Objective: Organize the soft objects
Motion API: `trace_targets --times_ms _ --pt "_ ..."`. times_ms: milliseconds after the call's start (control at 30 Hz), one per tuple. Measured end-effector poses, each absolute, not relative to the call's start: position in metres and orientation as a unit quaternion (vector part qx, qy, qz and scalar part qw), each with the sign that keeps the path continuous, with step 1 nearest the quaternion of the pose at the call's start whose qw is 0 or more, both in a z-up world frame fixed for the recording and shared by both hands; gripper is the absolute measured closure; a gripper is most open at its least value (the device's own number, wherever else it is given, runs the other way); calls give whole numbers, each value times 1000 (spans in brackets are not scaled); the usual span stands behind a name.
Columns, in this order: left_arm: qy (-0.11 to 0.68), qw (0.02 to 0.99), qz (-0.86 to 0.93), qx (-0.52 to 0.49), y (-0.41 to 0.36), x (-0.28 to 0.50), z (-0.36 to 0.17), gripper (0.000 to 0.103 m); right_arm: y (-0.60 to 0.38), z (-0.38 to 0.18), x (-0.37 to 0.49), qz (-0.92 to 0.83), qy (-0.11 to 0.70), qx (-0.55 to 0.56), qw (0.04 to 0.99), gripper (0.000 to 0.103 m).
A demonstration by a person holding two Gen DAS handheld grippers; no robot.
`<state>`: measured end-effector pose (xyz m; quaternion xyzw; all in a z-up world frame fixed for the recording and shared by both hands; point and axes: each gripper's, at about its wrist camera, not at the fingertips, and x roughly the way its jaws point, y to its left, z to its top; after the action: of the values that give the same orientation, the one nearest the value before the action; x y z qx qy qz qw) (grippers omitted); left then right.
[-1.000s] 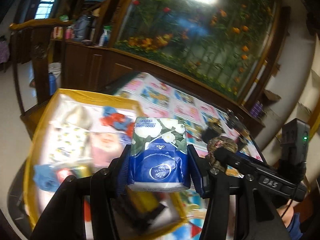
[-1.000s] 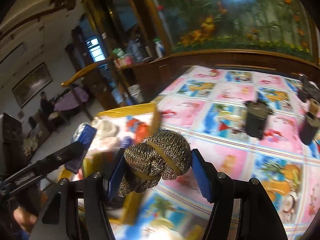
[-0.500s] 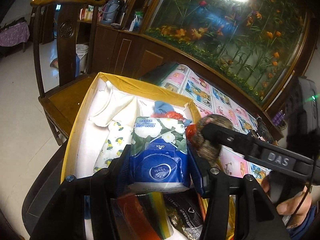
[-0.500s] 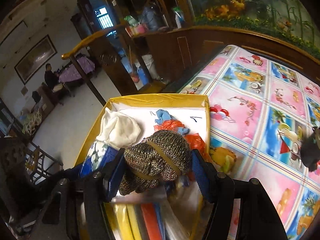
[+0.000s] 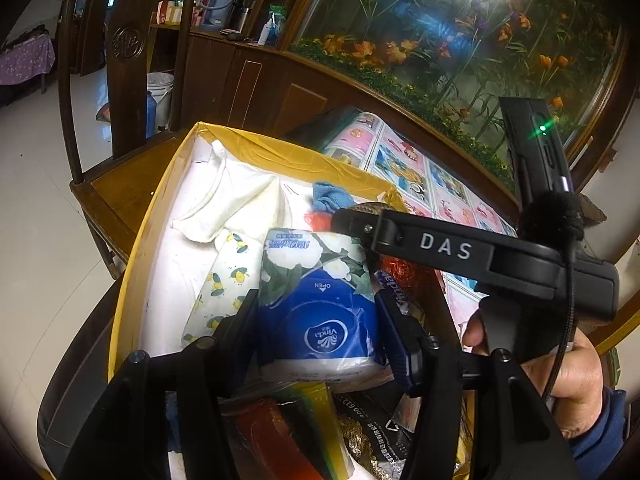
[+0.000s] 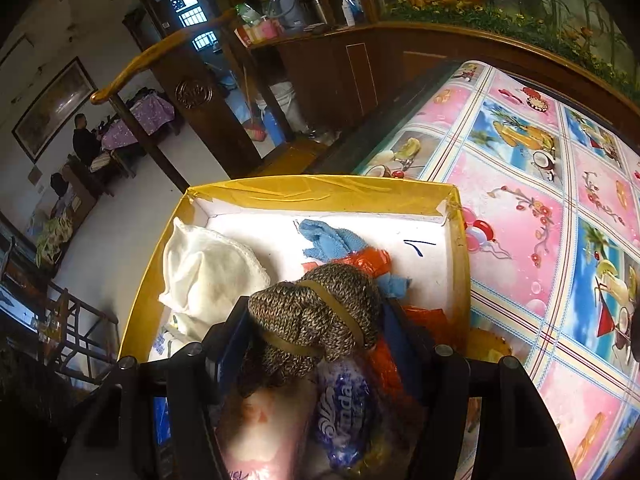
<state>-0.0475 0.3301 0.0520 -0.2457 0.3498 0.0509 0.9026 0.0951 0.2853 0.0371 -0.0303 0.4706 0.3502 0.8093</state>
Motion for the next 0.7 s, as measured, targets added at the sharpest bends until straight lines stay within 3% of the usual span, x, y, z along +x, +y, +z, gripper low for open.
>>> trace_targets --times_ms 167,267,700 --pt "344 907 51 -239 326 -50 54 29 286 39 88 360 471 -25 805 30" --pt "338 908 54 -242 327 -53 55 25 280 50 78 363 454 -26 813 24" --pt "319 923 67 -202 294 -76 70 16 196 82 29 369 400 3 839 20"
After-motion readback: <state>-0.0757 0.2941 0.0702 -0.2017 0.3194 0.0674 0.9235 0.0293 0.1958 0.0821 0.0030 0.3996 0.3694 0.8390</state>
